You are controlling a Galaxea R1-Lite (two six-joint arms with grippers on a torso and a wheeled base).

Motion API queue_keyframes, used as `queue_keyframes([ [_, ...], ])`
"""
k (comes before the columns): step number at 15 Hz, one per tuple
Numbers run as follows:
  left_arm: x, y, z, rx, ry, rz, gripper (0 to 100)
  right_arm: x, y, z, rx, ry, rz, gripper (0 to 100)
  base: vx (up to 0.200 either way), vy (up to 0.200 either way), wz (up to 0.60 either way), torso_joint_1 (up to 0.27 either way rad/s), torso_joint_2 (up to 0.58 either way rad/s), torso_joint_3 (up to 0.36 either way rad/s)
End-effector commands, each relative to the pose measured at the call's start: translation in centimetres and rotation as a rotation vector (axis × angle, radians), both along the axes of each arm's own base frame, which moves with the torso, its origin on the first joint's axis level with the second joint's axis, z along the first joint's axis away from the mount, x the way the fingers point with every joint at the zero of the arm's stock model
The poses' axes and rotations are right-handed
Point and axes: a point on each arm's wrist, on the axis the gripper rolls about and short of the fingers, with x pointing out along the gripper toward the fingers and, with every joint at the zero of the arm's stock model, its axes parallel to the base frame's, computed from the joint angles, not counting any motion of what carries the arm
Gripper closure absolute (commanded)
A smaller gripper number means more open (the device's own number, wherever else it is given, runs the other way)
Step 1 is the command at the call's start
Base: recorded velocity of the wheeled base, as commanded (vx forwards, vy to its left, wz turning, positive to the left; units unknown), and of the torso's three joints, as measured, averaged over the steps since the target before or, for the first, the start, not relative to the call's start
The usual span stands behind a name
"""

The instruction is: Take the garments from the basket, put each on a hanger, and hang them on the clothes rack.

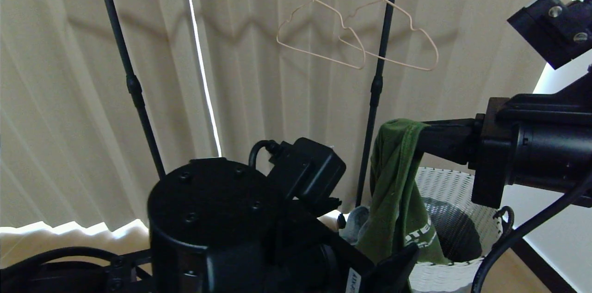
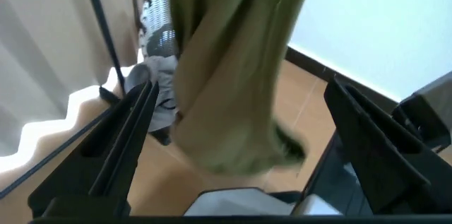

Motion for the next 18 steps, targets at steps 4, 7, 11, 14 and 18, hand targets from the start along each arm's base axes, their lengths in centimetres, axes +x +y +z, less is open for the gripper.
queue_keyframes([
  [4, 1.8, -2.6, -2.2, 0.055, 0.017, 0.121, 0, -0.1, -0.1, -0.1, -0.002, 0.000, -0.006, 100, 0.000, 0.000, 0.00, 0.000, 0.00, 0.000],
  [7, 2.2, -2.2, -2.7, 0.075, 0.021, 0.152, 0, -0.2, -0.2, 0.0, -0.001, -0.001, -0.007, 100, 0.000, 0.000, 0.00, 0.000, 0.00, 0.000],
  [11, 3.3, -1.7, -4.7, 0.158, 0.028, 0.248, 0, -1.1, -1.2, 0.6, 0.018, -0.026, -0.012, 100, 0.000, 0.000, 0.00, 0.000, 0.00, 0.000],
  [14, 2.5, -0.5, -6.4, 0.240, 0.037, 0.242, 0, -1.9, -2.2, 0.8, 0.027, -0.041, -0.019, 100, 0.000, 0.000, 0.00, 0.000, 0.00, 0.000],
  [18, 1.8, 0.8, -7.4, 0.288, 0.056, 0.240, 0, -2.5, -2.8, 0.9, 0.035, -0.051, -0.023, 100, 0.000, 0.000, 0.00, 0.000, 0.00, 0.000],
])
